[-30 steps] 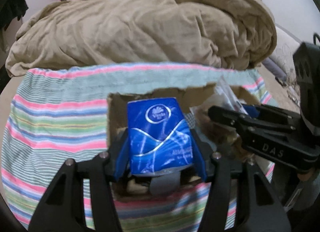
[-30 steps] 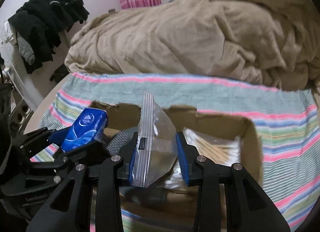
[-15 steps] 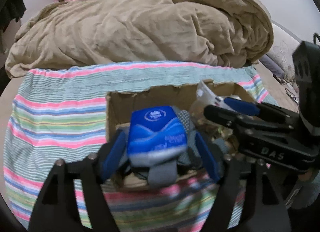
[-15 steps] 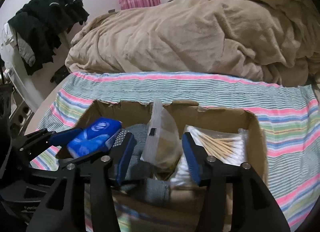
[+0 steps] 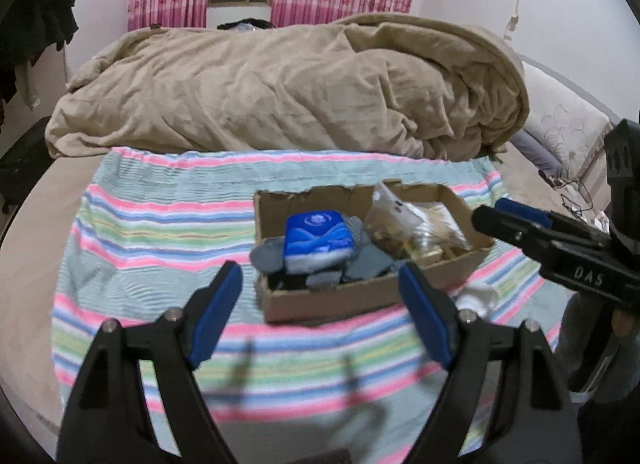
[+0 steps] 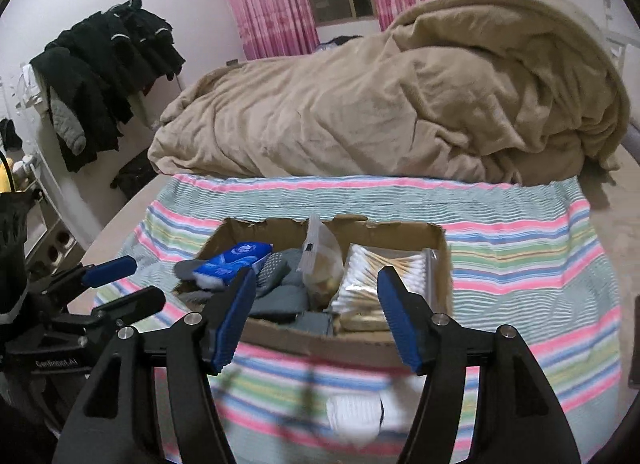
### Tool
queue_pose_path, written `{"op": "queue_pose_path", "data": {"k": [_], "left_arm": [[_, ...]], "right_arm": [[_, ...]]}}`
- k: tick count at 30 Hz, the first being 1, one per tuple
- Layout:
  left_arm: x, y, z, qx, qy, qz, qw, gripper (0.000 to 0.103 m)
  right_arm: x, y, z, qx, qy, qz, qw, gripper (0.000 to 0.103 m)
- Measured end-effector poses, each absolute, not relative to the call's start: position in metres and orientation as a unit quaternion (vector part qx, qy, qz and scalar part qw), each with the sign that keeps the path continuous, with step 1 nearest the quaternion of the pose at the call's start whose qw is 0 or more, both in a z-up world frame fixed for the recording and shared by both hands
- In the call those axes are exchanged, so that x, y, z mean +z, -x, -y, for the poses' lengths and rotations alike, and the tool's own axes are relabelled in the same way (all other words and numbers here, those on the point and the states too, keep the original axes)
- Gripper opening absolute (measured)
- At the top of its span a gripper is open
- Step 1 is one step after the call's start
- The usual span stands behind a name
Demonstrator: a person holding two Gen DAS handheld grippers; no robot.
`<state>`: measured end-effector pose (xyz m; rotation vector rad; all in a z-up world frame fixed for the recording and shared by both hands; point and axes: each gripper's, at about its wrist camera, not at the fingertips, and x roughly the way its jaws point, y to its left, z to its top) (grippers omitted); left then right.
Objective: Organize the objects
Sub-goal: 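Lower the snack bag and blue packet into the box and release both, then grasp the white rolled socks with the right gripper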
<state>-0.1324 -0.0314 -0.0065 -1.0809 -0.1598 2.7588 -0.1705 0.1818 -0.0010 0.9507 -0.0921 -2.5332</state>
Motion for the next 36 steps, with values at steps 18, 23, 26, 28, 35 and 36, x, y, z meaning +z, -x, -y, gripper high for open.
{"op": "queue_pose_path", "data": {"k": [18,23,26,28,35,36], "left_arm": [[-0.022,0.073,0.013,0.925,0.368,0.050,0.081,0.082],[-0.037,0.073,0.008,0.918,0.384,0.053,0.079,0.082],[-0.045,0.075,0.007,0.916,0.391,0.052,0.076,0.082],[-0.052,0.077,0.007,0.913,0.397,0.054,0.072,0.082],[-0.079,0.089,0.004,0.901,0.426,0.050,0.062,0.082],[-0.083,0.090,0.005,0.900,0.429,0.051,0.061,0.082]], "right_arm": [[-0.012,0.106,-0.205,-0.913,-0.348,0.018,0.214,0.068],[-0.036,0.106,-0.214,-0.908,-0.366,0.014,0.203,0.073],[-0.051,0.110,-0.219,-0.905,-0.377,0.011,0.197,0.089],[-0.061,0.113,-0.220,-0.901,-0.387,0.010,0.197,0.089],[-0.096,0.127,-0.214,-0.897,-0.405,-0.031,0.175,0.089],[-0.100,0.129,-0.214,-0.896,-0.407,-0.035,0.173,0.089]]}}
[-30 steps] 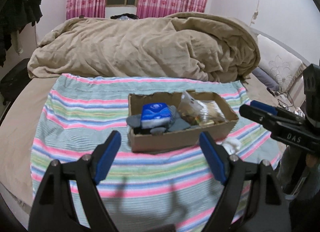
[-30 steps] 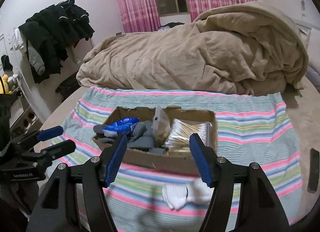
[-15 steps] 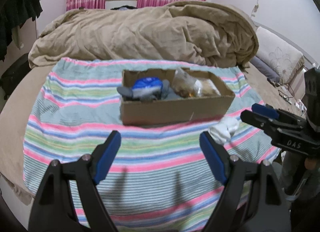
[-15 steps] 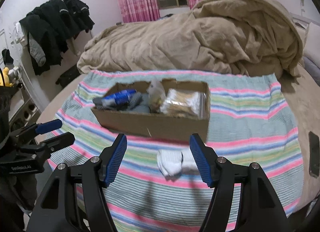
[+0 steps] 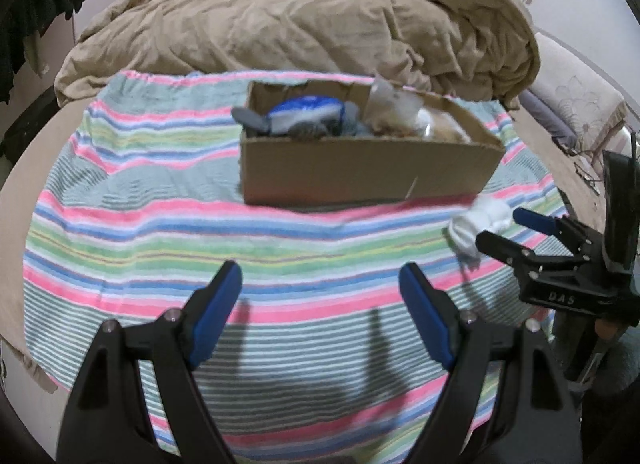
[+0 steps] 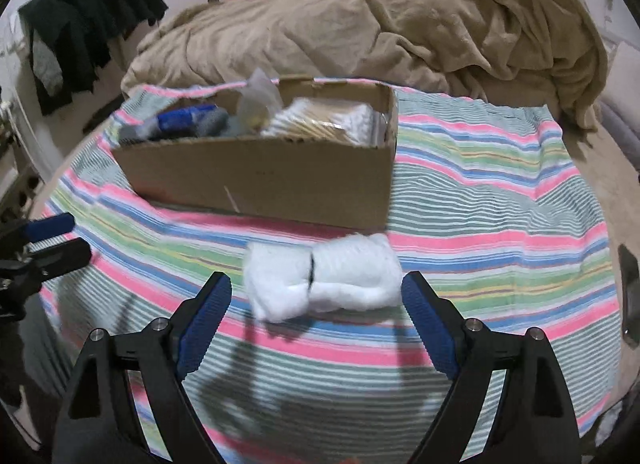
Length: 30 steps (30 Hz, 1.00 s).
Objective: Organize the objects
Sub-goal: 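Grasp the white rolled socks with the right gripper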
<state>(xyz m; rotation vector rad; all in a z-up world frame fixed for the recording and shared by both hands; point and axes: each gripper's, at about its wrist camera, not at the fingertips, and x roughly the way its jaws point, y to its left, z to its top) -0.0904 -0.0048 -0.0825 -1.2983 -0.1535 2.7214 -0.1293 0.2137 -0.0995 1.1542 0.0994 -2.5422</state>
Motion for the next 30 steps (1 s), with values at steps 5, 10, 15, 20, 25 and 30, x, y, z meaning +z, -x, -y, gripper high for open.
{"op": "queue_pose_path", "data": {"k": [5,10,15,20,25,30], "left_arm": [[-0.094,0.096,0.006,0.896,0.438,0.054,0.057,0.082],[-0.098,0.098,0.005,0.893,0.442,0.054,0.058,0.082],[-0.098,0.098,0.006,0.894,0.441,0.058,0.059,0.082],[-0.092,0.095,0.008,0.897,0.433,0.062,0.061,0.082],[-0.080,0.090,0.014,0.903,0.419,0.069,0.058,0.082],[-0.061,0.088,0.022,0.911,0.399,0.077,0.064,0.082]], "right_arm": [[-0.114,0.142,-0.212,-0.891,-0.418,-0.042,0.174,0.089],[-0.120,0.150,-0.212,-0.888,-0.421,-0.029,0.181,0.089],[-0.118,0.147,-0.210,-0.889,-0.418,-0.028,0.188,0.078],[-0.113,0.140,-0.210,-0.888,-0.420,-0.029,0.184,0.074],[-0.097,0.129,-0.206,-0.891,-0.413,-0.025,0.189,0.073],[-0.073,0.126,-0.196,-0.895,-0.400,-0.025,0.197,0.073]]}}
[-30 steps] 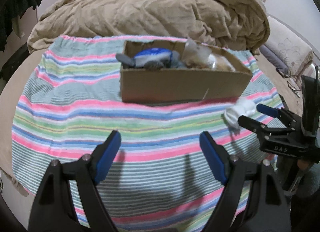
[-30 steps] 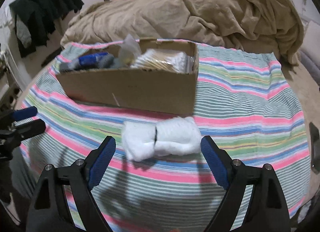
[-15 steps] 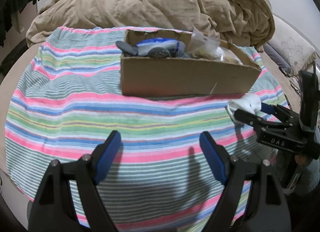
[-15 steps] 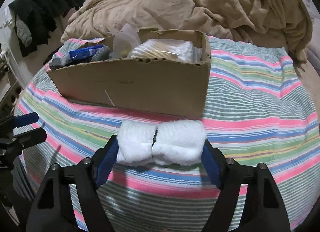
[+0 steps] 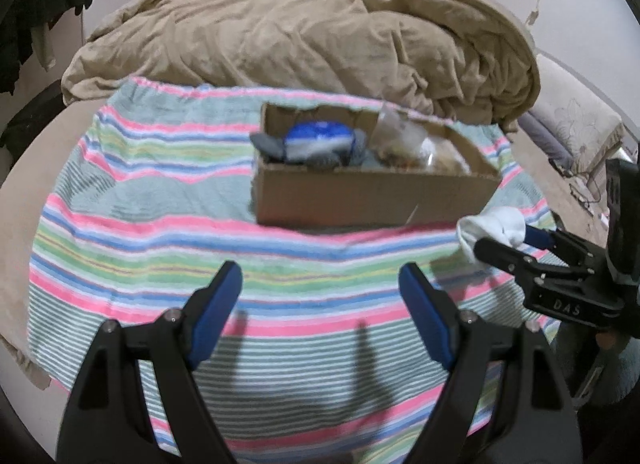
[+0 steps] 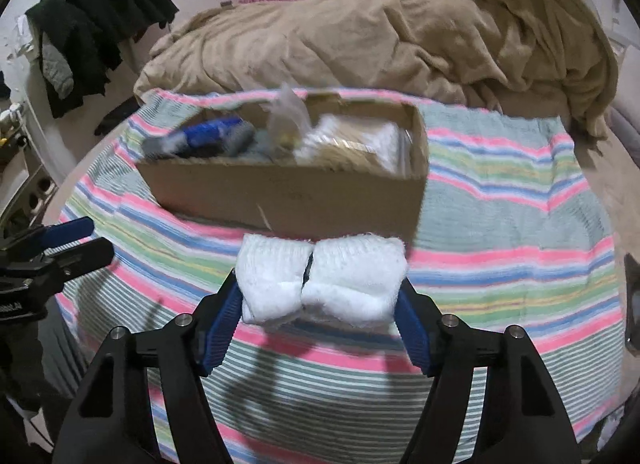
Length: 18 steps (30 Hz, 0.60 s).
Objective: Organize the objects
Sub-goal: 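Grasp the white rolled socks with the right gripper, then lower the white socks into the box and open the right gripper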
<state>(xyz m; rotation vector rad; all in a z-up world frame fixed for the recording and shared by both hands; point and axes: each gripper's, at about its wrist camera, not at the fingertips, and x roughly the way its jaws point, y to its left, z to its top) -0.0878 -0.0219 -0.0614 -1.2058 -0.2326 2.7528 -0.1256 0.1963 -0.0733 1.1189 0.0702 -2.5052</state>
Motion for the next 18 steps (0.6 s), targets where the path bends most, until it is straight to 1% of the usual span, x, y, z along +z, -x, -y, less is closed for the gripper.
{"op": "queue_pose_path", "data": {"k": [8,18], "left_arm": [[-0.040,0.096,0.034,0.920,0.377,0.082,0.068,0.082],[-0.038,0.123,0.053,0.925,0.369,0.079,0.052,0.082]], "right_arm": [[-0.033,0.135,-0.172,-0.904,-0.372,-0.017,0.209,0.073],[-0.033,0.171,-0.139,-0.905,-0.381,-0.010,0.190,0.073]]}}
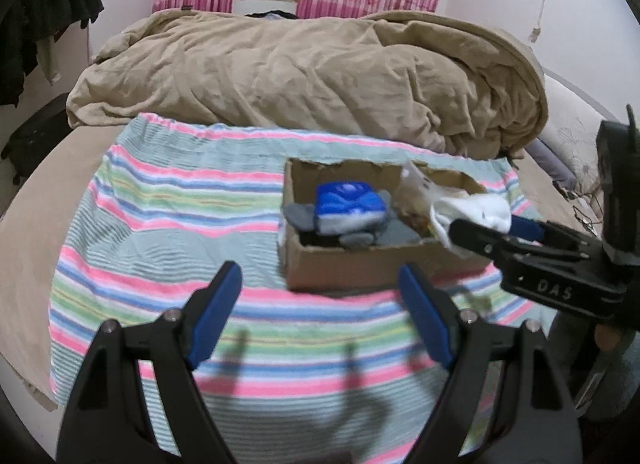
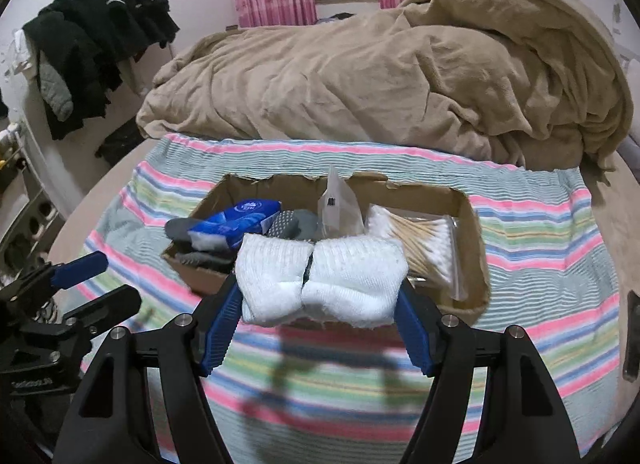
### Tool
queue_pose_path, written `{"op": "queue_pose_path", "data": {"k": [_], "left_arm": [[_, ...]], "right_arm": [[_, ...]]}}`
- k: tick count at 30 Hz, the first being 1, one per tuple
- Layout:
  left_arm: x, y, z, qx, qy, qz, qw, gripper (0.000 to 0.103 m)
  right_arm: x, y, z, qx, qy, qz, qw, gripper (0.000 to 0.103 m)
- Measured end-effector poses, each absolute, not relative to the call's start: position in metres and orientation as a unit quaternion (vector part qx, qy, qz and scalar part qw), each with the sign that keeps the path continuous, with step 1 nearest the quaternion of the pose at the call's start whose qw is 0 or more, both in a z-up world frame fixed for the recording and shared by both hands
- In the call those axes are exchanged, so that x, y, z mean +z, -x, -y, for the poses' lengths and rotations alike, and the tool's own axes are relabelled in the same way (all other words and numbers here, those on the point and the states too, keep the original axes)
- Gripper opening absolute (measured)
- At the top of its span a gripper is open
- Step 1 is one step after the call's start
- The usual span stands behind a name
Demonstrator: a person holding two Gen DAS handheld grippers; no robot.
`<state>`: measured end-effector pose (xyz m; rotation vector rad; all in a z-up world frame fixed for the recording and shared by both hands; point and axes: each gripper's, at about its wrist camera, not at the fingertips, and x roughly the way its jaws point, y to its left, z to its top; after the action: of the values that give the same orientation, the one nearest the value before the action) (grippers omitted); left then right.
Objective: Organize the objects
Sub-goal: 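Lower the white socks into the box and open the right gripper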
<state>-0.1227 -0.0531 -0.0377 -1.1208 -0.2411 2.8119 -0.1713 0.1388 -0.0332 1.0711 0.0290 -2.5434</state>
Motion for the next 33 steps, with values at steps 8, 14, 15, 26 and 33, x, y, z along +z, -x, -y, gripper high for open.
{"op": "queue_pose_path", "data": {"k": [8,14,15,26,33], "left_arm": [[-0.044,0.132,0.064,0.923,0.372,0.089,0.050,0.082],[-0.053,0.135,0.067,0.918,0.384,0.090,0.045,0.082],[-0.054,0.135,0.067,0.917,0.387,0.090,0.044,0.082],[-0.042,0.120,0.055,0.917,0.387,0.081,0.051,0.082],[-0.031,0.101,0.040,0.917,0.389,0.077,0.052,0.082]], "right_arm": [[-0.045,0.201,-0.125,-0.904,-0.394,0.004,0.169,0.073],[-0.063,0.206,-0.114,-0.900,-0.406,-0.010,0.155,0.075],[-0.063,0.205,-0.114,-0.901,-0.405,-0.010,0.156,0.076],[-0.051,0.188,-0.123,-0.901,-0.398,-0.007,0.170,0.085],[-0.031,0.161,-0.139,-0.908,-0.381,-0.010,0.177,0.085]]}}
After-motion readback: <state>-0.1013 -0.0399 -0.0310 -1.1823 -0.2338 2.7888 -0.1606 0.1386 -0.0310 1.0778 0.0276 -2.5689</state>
